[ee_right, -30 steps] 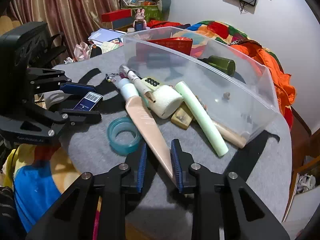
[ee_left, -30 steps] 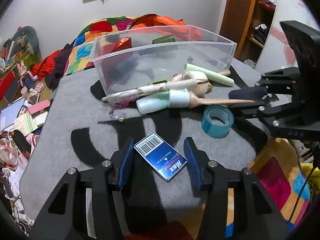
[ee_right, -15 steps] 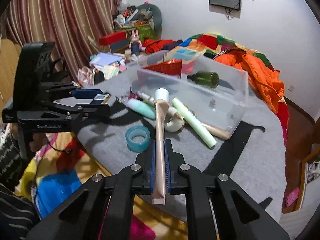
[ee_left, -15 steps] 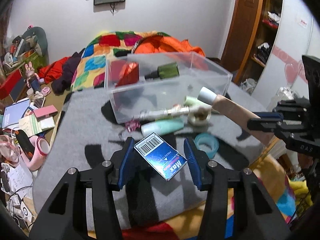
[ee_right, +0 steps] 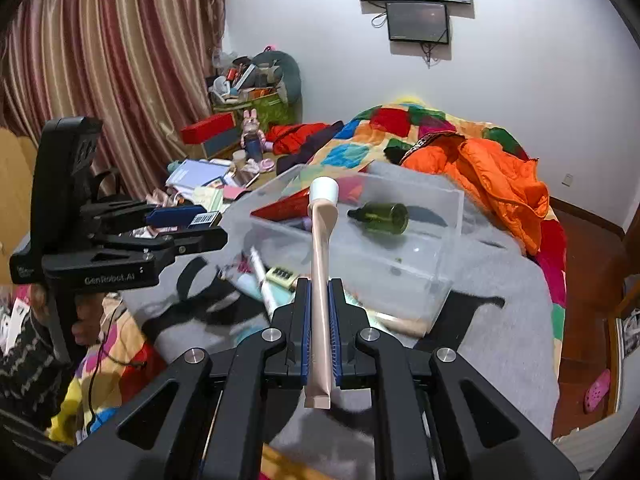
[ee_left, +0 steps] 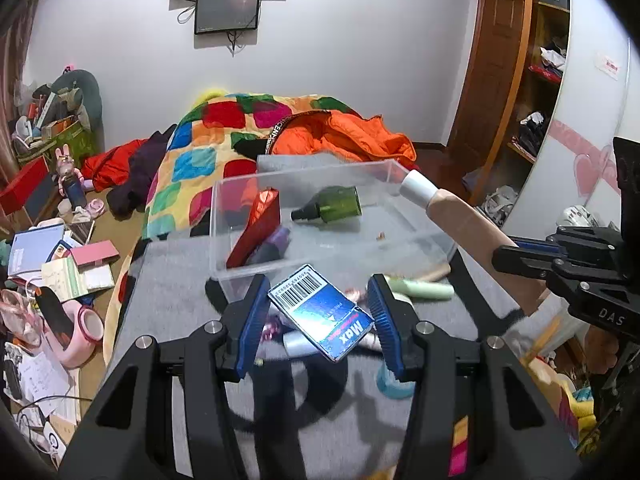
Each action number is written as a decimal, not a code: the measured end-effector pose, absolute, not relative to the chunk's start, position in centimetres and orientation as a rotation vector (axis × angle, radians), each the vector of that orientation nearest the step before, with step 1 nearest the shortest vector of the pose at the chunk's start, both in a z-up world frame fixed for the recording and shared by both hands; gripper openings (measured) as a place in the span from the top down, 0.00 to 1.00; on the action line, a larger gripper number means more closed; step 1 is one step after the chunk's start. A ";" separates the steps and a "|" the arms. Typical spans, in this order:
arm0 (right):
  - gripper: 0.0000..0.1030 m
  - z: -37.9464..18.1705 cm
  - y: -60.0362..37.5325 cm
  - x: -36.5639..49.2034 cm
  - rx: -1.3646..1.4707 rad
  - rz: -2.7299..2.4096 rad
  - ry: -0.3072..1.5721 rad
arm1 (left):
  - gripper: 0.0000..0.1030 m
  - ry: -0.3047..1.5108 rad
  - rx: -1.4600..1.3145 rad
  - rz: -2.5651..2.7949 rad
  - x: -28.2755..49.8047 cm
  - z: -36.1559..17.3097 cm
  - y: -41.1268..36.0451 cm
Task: Organize objects
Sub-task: 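Carry card and beige tube into the clear box and release both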
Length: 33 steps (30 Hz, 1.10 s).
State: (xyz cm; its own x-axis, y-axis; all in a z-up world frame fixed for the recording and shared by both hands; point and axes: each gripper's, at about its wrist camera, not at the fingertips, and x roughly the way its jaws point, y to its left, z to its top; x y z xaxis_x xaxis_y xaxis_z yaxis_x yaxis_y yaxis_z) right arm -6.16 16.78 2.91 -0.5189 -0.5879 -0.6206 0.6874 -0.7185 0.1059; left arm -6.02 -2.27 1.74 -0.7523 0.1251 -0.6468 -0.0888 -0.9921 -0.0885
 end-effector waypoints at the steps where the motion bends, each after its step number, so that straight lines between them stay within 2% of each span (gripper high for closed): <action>1: 0.93 3.0 16.7 -6.7 0.834 -2.237 0.187 | 0.51 -0.081 -1.051 2.839 -6.3 1.8 -2.2; 19: 0.93 4.0 13.6 -14.3 0.824 -2.287 0.175 | 0.51 -0.063 -1.036 2.877 -12.3 2.8 -1.8; 33: 0.93 0.5 10.7 -18.2 0.924 -2.220 0.238 | 0.51 -0.122 -1.227 2.841 -17.7 -1.4 -2.6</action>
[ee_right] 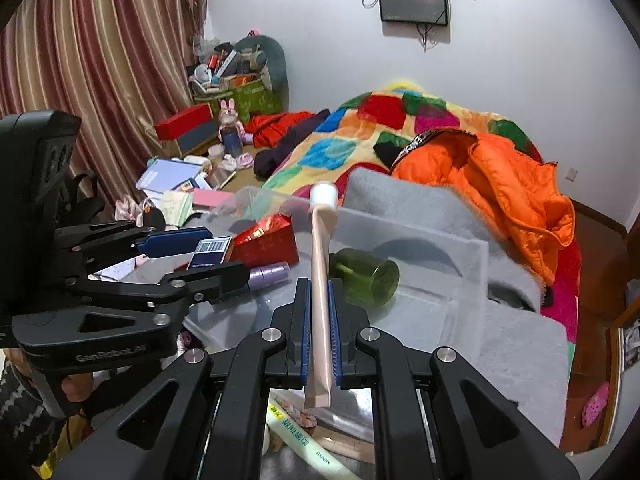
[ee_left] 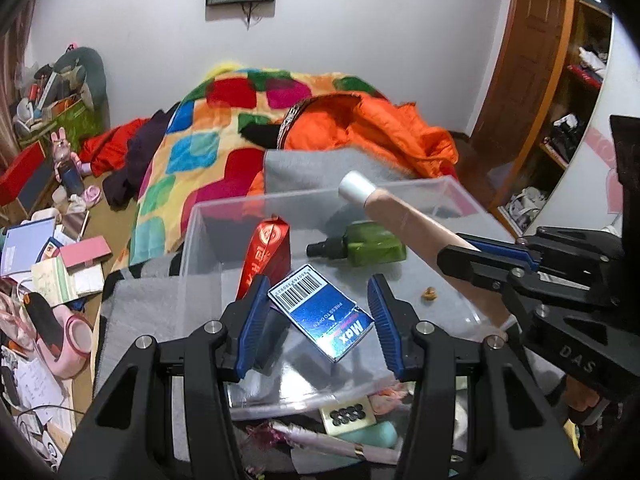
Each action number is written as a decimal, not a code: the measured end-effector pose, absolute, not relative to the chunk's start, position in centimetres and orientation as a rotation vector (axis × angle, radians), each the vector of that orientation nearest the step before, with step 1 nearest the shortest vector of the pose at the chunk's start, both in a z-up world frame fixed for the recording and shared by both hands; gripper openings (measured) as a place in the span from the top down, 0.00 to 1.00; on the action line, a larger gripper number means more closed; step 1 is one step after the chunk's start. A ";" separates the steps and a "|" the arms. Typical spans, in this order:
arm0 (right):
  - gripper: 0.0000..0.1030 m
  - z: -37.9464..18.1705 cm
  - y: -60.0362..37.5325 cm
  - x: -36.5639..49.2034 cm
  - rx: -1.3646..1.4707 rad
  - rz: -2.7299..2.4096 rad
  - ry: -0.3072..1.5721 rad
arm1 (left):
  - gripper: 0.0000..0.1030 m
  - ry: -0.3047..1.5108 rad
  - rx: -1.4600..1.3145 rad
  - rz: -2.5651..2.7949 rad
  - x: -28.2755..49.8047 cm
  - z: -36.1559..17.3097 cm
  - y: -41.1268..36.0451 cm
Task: Organize objects
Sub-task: 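Carry card and beige tube into the clear box and release both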
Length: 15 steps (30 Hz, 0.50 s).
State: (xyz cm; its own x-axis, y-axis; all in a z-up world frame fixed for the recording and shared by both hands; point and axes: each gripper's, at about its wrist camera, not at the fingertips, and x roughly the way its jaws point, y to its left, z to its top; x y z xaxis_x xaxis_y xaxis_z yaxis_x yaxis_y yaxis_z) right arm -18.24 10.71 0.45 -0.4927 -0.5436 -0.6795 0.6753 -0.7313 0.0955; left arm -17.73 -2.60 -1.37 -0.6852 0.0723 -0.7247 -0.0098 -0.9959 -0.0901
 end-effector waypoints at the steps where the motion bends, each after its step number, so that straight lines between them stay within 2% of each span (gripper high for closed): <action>1: 0.93 0.2 10.5 -18.4 0.932 -2.218 0.245 | 0.51 -0.121 -1.242 2.837 -18.0 -1.8 -2.6; 10: 0.93 -1.8 9.4 -19.2 0.996 -2.176 0.290 | 0.51 -0.099 -1.311 2.790 -19.1 -3.8 -2.2; 15: 0.91 -2.4 9.4 -19.2 1.026 -2.161 0.299 | 0.51 -0.144 -1.313 2.766 -19.0 -4.0 -2.2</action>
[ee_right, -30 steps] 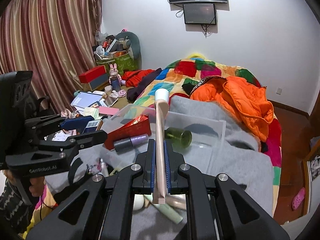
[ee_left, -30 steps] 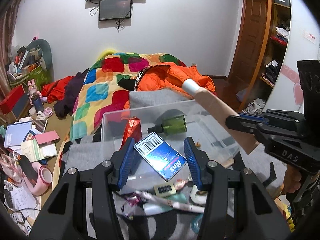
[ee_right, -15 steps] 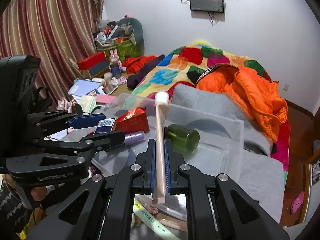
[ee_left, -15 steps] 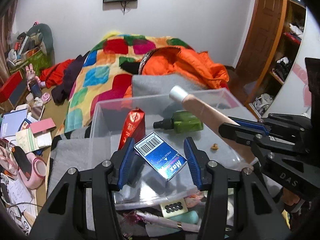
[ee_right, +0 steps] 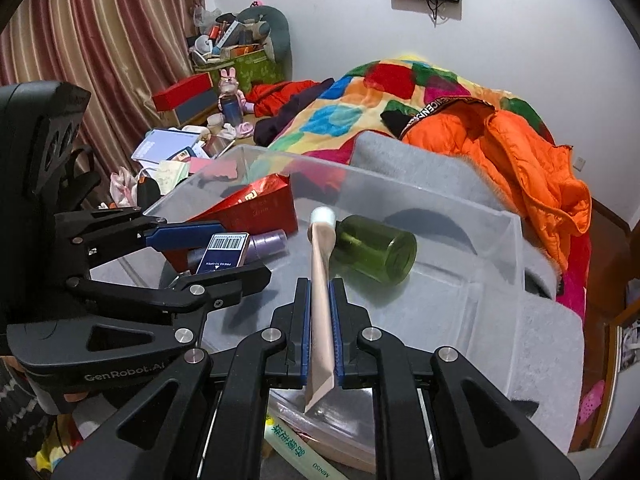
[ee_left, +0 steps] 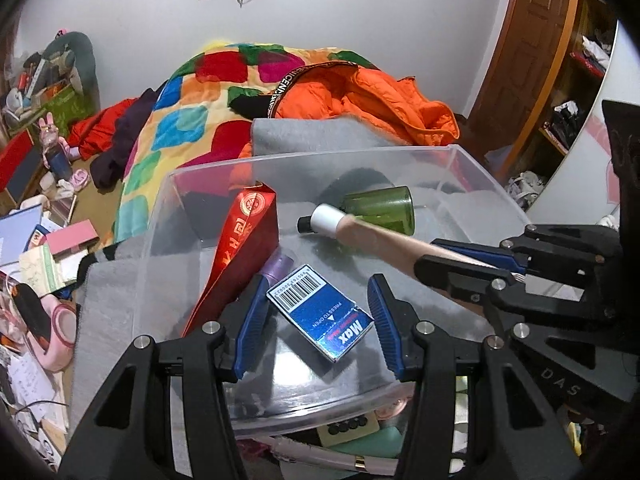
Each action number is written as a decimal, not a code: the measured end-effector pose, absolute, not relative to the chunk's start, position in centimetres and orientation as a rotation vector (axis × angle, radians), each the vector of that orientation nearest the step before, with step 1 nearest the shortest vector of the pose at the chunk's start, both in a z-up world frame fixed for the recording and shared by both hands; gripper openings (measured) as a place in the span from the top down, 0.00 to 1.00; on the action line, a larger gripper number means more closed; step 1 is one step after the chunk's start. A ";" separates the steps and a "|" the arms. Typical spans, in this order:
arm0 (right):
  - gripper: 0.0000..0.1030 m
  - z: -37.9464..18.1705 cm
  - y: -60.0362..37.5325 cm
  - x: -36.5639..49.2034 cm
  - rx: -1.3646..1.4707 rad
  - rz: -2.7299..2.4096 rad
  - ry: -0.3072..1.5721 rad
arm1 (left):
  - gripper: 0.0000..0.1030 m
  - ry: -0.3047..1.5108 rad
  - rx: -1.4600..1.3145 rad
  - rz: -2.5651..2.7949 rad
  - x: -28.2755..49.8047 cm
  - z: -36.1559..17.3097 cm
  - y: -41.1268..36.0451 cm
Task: Organize objects
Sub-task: 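Carry card and beige tube into the clear box and release both, then move both open tools back toward the tape rolls beside the box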
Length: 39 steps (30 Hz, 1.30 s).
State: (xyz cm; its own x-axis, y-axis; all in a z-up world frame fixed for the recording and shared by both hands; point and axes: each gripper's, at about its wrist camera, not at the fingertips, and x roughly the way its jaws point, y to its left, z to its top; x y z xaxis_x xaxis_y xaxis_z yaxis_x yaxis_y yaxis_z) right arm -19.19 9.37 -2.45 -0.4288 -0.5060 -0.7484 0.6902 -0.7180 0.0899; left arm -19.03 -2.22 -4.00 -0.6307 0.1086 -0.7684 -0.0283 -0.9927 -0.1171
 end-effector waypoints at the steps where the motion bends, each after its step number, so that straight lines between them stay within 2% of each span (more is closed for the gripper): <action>1: 0.91 -2.5 9.5 -19.2 1.029 -2.158 0.294 | 0.51 -0.147 -1.314 2.765 -19.0 -4.0 -2.3; 5: 0.90 -2.5 9.8 -19.0 1.041 -2.173 0.292 | 0.49 -0.142 -1.311 2.768 -18.6 -3.7 -2.3; 9: 0.88 -2.4 10.4 -18.7 1.050 -2.187 0.280 | 0.37 -0.136 -1.281 2.774 -17.6 -2.9 -2.2; 13: 0.85 -1.5 11.3 -17.8 1.036 -2.196 0.263 | 0.36 -0.082 -1.240 2.806 -16.4 -1.8 -1.9; 18: 0.74 0.0 12.6 -15.8 0.986 -2.223 0.243 | 0.30 -0.059 -1.200 2.832 -14.3 -0.7 -1.9; 27: 0.70 0.7 13.6 -11.8 0.946 -2.228 0.228 | 0.29 -0.080 -1.212 2.837 -10.3 -1.1 -2.2; 39: 0.70 -3.6 12.9 -9.5 1.083 -2.149 0.194 | 0.28 -0.053 -1.282 2.803 -5.4 -3.7 -1.4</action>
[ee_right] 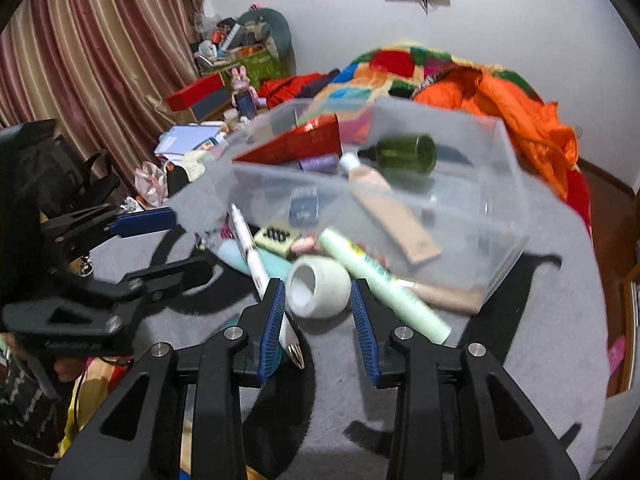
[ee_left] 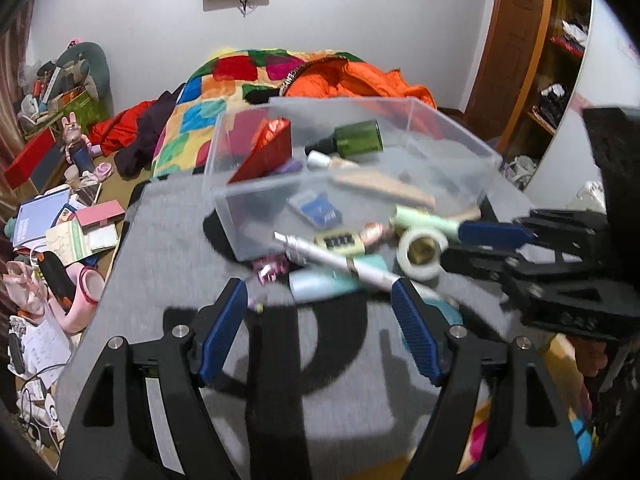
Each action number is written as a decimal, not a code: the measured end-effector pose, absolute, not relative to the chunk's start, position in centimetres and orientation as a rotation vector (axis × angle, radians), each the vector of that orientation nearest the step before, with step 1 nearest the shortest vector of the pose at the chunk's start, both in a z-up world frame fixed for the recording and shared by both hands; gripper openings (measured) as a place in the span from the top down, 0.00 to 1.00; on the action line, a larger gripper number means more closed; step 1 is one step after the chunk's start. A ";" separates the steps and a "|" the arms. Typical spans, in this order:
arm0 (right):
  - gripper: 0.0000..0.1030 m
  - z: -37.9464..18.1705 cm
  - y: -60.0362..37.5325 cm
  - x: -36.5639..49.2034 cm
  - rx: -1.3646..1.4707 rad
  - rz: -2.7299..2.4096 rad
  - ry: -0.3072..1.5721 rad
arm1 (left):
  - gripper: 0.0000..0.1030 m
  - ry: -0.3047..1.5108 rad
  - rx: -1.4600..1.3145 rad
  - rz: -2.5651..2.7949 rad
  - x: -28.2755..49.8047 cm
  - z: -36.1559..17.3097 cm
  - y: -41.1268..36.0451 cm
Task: Organize objects
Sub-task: 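Move both open tools back toward the tape rolls beside the box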
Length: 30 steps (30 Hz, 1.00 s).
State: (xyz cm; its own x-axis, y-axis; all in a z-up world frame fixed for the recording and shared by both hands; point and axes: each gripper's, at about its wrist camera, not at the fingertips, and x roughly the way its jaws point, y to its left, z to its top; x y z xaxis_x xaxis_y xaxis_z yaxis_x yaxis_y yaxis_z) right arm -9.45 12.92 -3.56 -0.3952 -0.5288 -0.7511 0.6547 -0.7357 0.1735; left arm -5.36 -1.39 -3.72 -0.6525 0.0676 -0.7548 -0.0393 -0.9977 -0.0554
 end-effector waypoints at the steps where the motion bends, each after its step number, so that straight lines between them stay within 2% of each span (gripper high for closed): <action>1: 0.70 -3.9 12.8 -9.5 1.097 -2.148 0.192 | 0.28 -0.042 -1.286 2.797 -5.1 -3.9 -1.2; 14: 0.69 -5.5 12.0 -10.9 1.158 -2.130 0.137 | 0.26 0.019 -1.286 2.681 -3.8 -5.5 2.5; 20: 0.55 -5.6 11.4 -10.7 1.164 -2.105 0.141 | 0.27 0.028 -1.300 2.676 -4.5 -6.5 3.7; 26: 0.56 -5.5 10.6 -10.8 1.149 -2.098 0.155 | 0.54 0.005 -1.281 2.655 -4.6 -6.7 4.1; 29: 0.74 -5.4 10.6 -10.8 1.136 -2.107 0.163 | 0.63 0.000 -1.272 2.646 -4.5 -6.6 4.0; 30: 0.79 -5.4 10.6 -10.8 1.136 -2.109 0.164 | 0.63 -0.008 -1.270 2.643 -4.4 -6.6 3.9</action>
State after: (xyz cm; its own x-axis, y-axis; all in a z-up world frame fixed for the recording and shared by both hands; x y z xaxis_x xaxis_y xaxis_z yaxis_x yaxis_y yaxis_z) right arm -10.76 10.58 -5.41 -0.3492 -0.5367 -0.7681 0.6487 -0.7300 0.2152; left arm -4.41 3.92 -6.61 -0.6074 0.1896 -0.7714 -0.1848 -0.9782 -0.0949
